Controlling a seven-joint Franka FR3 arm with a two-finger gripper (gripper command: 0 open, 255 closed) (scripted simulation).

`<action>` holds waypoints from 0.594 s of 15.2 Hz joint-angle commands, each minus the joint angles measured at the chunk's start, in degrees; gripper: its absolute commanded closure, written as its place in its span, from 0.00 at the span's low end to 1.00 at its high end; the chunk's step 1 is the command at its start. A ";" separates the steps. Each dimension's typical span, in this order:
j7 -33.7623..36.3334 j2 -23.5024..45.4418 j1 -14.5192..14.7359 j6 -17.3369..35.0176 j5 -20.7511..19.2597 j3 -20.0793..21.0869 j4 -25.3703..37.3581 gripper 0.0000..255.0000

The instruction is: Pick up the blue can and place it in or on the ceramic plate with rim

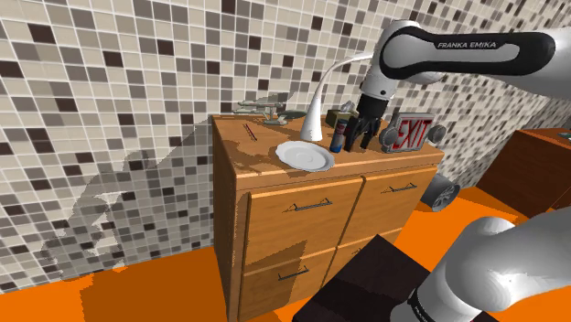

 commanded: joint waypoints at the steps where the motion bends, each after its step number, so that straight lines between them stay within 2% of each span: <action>1: -1.07 4.00 -0.58 1.16 -0.64 -1.27 2.95 0.00; 9: -5.03 19.30 -2.57 3.14 -1.16 -5.76 16.69 0.00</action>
